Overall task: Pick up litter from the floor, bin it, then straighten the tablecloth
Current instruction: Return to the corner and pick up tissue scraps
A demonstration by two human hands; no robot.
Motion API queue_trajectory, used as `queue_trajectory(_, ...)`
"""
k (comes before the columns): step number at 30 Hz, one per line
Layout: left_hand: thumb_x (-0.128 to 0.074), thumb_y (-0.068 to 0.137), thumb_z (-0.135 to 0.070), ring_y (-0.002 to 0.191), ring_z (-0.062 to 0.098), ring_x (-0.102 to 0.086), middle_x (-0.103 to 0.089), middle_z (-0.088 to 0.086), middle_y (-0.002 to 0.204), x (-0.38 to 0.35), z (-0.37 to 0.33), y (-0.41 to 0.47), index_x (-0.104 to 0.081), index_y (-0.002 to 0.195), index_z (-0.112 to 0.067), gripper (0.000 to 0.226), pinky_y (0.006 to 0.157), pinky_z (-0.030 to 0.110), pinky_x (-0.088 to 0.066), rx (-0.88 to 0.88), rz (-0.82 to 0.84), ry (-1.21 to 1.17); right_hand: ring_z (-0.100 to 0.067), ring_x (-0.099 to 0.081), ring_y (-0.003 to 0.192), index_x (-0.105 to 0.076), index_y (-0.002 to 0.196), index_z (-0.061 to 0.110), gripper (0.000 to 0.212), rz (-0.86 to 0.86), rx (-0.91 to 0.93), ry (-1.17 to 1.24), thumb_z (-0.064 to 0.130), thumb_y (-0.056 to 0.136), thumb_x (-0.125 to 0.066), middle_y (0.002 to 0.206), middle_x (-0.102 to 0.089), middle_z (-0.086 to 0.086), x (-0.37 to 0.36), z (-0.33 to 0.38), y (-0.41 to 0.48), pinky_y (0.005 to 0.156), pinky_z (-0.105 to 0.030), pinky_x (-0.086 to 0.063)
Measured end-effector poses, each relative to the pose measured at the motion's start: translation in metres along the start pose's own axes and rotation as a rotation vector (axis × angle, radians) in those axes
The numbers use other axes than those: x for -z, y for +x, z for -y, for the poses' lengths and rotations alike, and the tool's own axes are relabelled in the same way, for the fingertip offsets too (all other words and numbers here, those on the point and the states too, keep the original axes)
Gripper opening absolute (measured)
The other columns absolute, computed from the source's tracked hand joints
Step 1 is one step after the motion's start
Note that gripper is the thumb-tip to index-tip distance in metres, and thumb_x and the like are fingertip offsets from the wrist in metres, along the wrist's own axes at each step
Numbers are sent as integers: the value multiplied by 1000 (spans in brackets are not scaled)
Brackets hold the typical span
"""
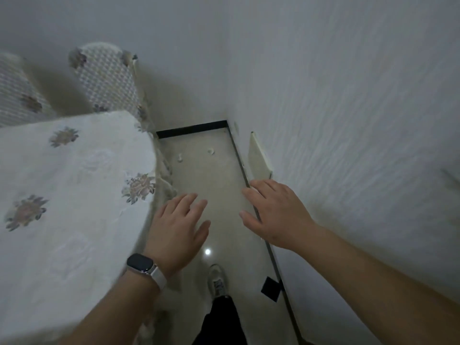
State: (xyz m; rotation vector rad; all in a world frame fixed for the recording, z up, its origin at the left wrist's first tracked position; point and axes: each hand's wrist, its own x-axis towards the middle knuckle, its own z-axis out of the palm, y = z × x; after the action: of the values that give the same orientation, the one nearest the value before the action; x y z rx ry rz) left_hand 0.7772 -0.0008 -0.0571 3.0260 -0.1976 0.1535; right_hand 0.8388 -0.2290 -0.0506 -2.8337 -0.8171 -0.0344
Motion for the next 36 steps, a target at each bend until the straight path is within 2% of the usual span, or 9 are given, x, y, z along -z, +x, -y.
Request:
queue_trajectory(4,-41,87,-46,116,30,-55,-61,7,127,-19,53,76,-62,121,-18,49,93,46,-44,0,-43,-29,-22,-43,126,-50,132,20,56,39,-11,-52,55,91,-35,137,-50,-1,-3,-11,84,103,-40,-37)
queue_trajectory(8,-43,85,-44,113,31,-57,-62,8,125,-27,103,145,-63,119,-17,48,91,45,-45,-14,-63,-64,-22,-46,124,-52,131,20,57,34,25,-101,55,90,-34,134,-52,-2,4,-10,169,101,-39,-37)
queue_trajectory(16,-43,87,-45,117,29,-56,-62,7,126,-20,175,235,-62,122,-18,48,93,44,-45,-12,-74,-58,-24,-42,128,-47,136,20,57,62,35,-133,55,92,-37,141,-47,-4,-1,-20,293,106,-41,-34)
queue_trajectory(22,-65,86,-36,119,29,-54,-61,7,127,-31,213,301,-62,123,-17,42,96,44,-43,10,-71,-47,-25,-47,124,-51,132,18,58,63,58,-110,55,90,-35,136,-52,-5,-15,-41,369,102,-42,-39)
queue_trajectory(27,-59,86,-38,119,30,-55,-61,7,127,-49,236,368,-62,123,-17,43,96,45,-43,52,-44,-37,-24,-51,118,-55,128,19,55,58,105,-87,54,89,-38,130,-57,-5,-39,-69,446,97,-40,-42)
queue_trajectory(32,-67,84,-34,116,30,-55,-60,7,128,-65,258,450,-62,122,-17,42,95,45,-42,127,4,-23,-25,-47,122,-51,132,19,57,127,156,-45,55,90,-36,135,-53,-5,-59,-108,543,101,-41,-38)
queue_trajectory(36,-55,86,-40,116,29,-55,-59,6,128,-66,272,512,-60,125,-18,45,95,45,-43,147,9,-10,-26,-46,123,-51,133,18,55,164,199,-28,53,91,-42,135,-52,-6,-68,-142,612,102,-40,-36)
